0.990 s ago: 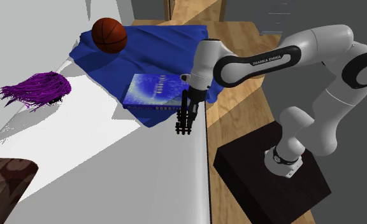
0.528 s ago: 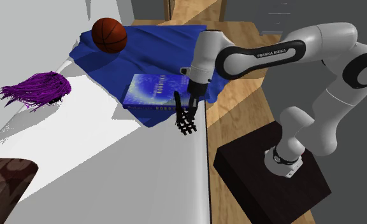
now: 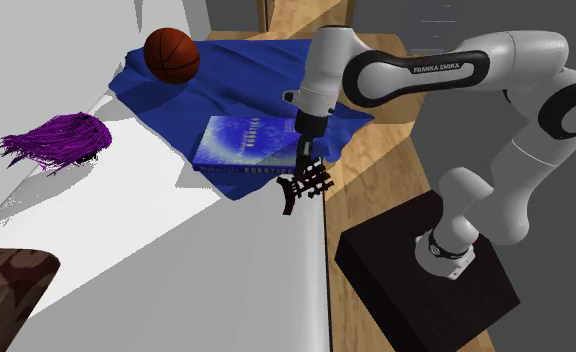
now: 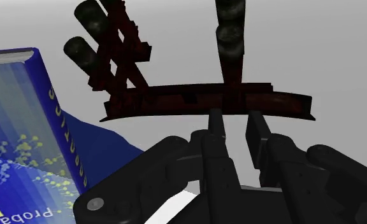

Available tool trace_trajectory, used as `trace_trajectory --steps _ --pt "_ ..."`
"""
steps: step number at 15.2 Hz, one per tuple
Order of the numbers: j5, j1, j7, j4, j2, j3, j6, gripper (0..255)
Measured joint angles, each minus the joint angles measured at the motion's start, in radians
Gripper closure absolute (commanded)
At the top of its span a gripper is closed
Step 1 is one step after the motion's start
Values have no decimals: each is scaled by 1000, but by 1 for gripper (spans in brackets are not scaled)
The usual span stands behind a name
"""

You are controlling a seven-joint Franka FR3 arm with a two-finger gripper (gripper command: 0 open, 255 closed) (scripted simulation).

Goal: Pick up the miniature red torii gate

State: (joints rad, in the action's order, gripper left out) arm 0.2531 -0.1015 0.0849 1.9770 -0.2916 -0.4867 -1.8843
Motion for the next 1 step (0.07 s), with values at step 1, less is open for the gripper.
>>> trace_trajectory --steps 1 --pt "-1 0 -2 -6 0 0 6 255"
